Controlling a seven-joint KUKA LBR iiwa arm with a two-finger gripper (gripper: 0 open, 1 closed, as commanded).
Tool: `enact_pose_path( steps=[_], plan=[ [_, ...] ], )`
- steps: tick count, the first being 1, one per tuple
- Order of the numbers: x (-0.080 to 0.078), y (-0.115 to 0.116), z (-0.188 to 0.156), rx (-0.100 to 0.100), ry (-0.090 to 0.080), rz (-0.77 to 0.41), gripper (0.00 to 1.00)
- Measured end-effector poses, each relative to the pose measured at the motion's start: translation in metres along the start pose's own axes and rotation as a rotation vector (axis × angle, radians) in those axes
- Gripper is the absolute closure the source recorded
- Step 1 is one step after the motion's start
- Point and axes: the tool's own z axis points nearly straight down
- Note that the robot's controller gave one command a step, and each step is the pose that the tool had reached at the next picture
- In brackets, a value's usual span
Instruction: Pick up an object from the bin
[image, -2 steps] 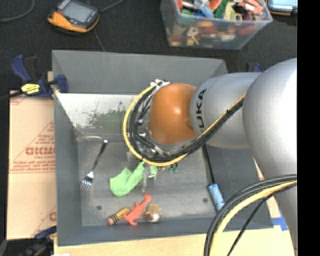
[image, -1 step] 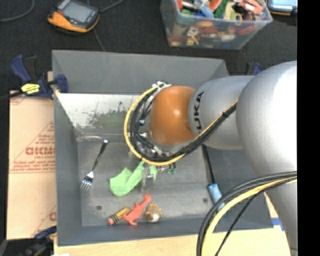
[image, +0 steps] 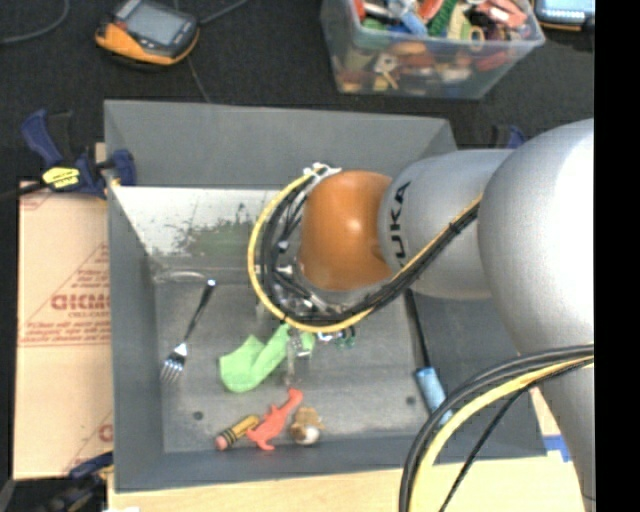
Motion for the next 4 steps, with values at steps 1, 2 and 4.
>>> enact_pose_path(
  steps=[1,2,4],
  plan=[
    [-0.004,-0.004,0.006,-0.003,-0.004,0.055,0.00],
    [-0.001,-0.002,-0.001,0.001,-0.003,0.000,1.00],
    [-0.001,-0.002,-0.010,0.000,-0.005,0.003,1.00]
  ],
)
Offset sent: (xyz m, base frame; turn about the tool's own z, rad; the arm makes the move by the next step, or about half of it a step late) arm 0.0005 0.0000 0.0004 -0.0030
